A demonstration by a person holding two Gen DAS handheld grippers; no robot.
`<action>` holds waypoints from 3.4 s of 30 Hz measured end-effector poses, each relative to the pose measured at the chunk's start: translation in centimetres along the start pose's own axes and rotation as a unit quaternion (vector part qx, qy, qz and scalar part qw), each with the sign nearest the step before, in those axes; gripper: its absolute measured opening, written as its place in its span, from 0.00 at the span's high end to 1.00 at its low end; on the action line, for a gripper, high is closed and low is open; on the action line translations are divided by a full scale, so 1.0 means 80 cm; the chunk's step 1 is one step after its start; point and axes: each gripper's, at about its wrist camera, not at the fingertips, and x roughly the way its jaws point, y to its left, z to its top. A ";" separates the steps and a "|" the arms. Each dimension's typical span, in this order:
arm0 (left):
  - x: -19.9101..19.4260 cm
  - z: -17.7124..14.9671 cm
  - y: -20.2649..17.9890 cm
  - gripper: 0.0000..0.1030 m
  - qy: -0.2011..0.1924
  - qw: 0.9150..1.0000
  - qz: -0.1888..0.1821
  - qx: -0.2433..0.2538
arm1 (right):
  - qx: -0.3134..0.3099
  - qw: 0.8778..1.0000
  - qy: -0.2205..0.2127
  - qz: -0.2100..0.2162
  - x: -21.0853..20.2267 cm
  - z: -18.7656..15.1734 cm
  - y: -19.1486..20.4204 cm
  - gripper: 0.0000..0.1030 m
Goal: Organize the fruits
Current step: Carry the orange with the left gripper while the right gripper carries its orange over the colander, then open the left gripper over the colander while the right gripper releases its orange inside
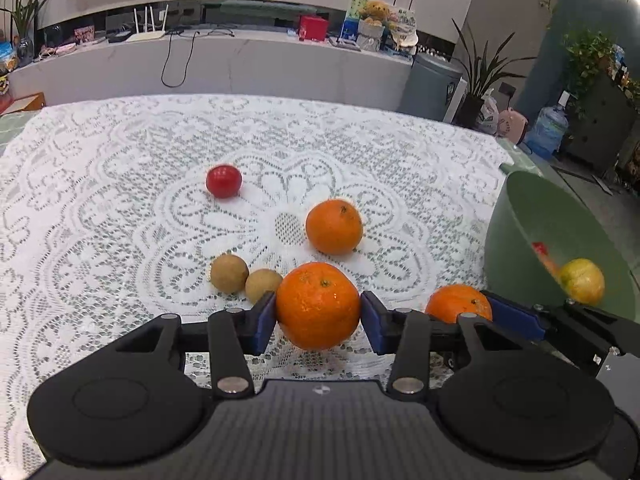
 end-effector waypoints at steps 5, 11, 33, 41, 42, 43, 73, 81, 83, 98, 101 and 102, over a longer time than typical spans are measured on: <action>-0.021 0.008 -0.005 0.51 -0.017 1.000 -0.005 -0.001 | -0.004 1.000 -0.023 -0.001 -0.030 0.005 -0.002 0.60; -0.045 0.018 -0.019 0.51 -0.037 0.999 -0.018 0.005 | 0.002 0.998 -0.055 -0.009 -0.067 0.010 -0.011 0.60; -0.052 0.060 -0.142 0.51 -0.049 0.988 -0.092 0.118 | 0.068 0.985 -0.101 -0.122 -0.146 0.027 -0.124 0.60; -0.022 0.074 -0.186 0.51 -0.019 0.977 -0.112 0.182 | 0.086 0.986 -0.063 -0.128 -0.124 0.028 -0.172 0.60; -0.016 0.076 -0.189 0.51 -0.013 0.975 -0.113 0.188 | 0.086 0.986 -0.059 -0.129 -0.120 0.029 -0.175 0.60; -0.011 0.078 -0.192 0.51 -0.007 0.974 -0.113 0.194 | 0.084 0.987 -0.055 -0.129 -0.115 0.030 -0.177 0.60; 0.100 0.100 -0.230 0.51 0.104 0.954 -0.098 0.265 | 0.036 0.990 0.043 -0.126 -0.022 0.043 -0.212 0.60; 0.116 0.093 -0.234 0.51 0.116 0.948 -0.097 0.280 | 0.048 0.989 0.055 -0.132 -0.014 0.041 -0.215 0.60; 0.119 0.093 -0.234 0.51 0.118 0.948 -0.097 0.279 | 0.052 0.989 0.053 -0.131 -0.014 0.040 -0.217 0.60; 0.122 0.092 -0.234 0.50 0.129 0.949 -0.098 0.272 | 0.049 0.988 0.042 -0.137 -0.018 0.039 -0.217 0.59; 0.121 0.092 -0.235 0.45 0.131 0.947 -0.094 0.277 | 0.058 0.988 0.037 -0.140 -0.021 0.037 -0.220 0.59; 0.119 0.092 -0.235 0.44 0.130 0.947 -0.094 0.280 | 0.062 0.988 0.036 -0.137 -0.022 0.037 -0.221 0.59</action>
